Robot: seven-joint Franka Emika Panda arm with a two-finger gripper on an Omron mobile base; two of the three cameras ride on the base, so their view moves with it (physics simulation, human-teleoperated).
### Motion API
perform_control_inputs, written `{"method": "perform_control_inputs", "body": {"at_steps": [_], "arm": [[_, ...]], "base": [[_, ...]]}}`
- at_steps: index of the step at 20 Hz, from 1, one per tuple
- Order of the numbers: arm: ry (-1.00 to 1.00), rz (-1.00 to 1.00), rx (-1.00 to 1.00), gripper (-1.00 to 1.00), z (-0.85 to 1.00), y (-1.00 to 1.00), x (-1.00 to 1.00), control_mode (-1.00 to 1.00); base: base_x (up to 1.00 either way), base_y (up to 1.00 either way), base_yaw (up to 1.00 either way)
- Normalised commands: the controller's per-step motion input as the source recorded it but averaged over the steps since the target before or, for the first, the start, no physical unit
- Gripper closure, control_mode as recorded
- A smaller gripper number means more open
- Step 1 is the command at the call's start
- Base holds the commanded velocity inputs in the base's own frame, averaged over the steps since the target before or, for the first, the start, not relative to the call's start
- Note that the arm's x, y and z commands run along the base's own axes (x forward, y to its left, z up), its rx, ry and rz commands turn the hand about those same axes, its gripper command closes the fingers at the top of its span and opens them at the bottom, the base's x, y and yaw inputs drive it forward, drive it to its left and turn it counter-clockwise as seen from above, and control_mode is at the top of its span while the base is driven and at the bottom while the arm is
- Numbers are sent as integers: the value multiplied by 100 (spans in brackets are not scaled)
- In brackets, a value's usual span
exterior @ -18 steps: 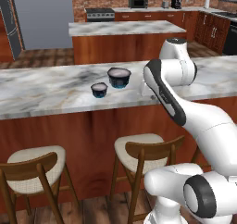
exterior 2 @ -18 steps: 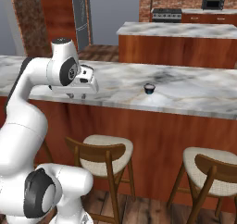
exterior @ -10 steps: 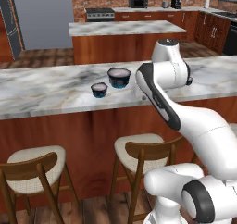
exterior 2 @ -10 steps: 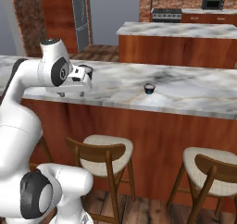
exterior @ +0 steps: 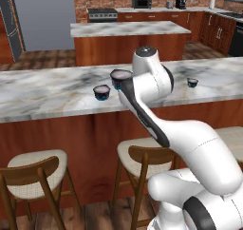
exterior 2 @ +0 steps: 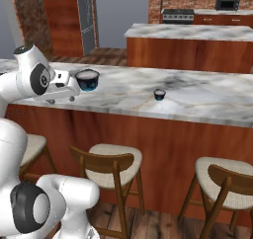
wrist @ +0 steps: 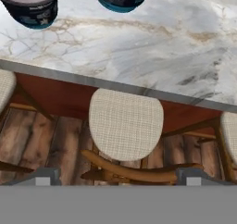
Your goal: Stack the yogurt containers by placing the smaller containers on top of the larger containers.
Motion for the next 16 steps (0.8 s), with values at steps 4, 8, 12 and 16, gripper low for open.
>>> {"method": "perform_control_inputs", "body": {"at_steps": [4,8,12,16], "arm": [[-2,0,-6,-100,1,36,0,-100],[-4,0,-4,-100,8,28,0,-100],[-7,0,-3,-100,14,23,5,-100],[-9,0,-3,-100,12,20,16,-100]], "base": [[0,0,0],[0,0,0],[0,0,0],[0,0,0]]}}
